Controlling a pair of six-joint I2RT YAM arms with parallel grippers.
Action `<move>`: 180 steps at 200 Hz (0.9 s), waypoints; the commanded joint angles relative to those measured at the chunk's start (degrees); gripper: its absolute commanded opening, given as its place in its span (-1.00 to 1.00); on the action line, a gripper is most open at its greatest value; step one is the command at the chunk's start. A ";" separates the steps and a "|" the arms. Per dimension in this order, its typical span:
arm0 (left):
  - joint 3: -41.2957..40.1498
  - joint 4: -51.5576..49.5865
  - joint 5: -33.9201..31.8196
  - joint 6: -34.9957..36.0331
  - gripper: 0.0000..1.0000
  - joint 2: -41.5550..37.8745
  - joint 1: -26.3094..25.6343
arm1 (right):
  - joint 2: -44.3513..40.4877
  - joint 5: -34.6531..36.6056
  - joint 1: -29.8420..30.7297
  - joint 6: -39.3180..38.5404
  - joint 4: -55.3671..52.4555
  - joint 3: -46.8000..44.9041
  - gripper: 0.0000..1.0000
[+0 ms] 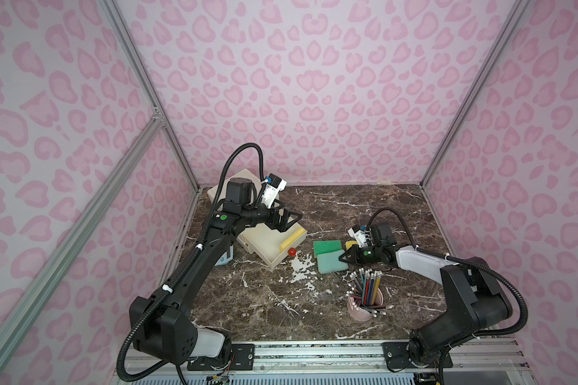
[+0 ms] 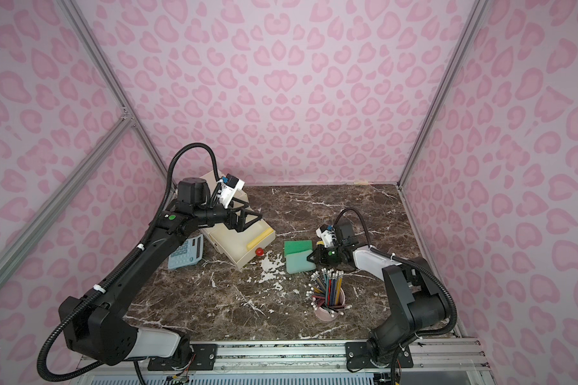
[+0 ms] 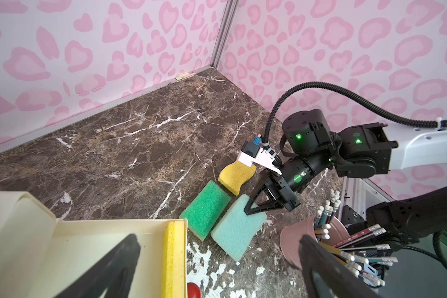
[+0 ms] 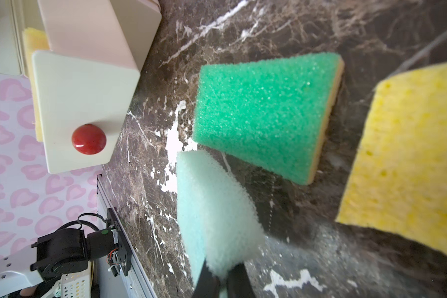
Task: Take the sponge out of the drawer
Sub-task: Place the sponge at the center of the board.
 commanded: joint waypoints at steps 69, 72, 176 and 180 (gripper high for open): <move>0.04 2.93 -0.32 -0.79 0.97 0.79 0.63 | 2.36 -0.44 2.40 0.84 -0.09 -1.21 -1.00; 0.04 2.96 -0.33 -0.81 0.97 0.79 0.64 | 2.49 -0.33 2.48 0.92 -0.02 -1.25 -1.00; 0.65 2.88 -0.16 -1.30 0.97 1.84 0.73 | 1.49 7.60 3.90 -0.91 -7.24 0.24 -0.78; 0.65 2.92 -0.15 -1.25 0.97 1.80 0.70 | 1.38 7.88 3.92 -0.91 -7.36 0.31 -0.77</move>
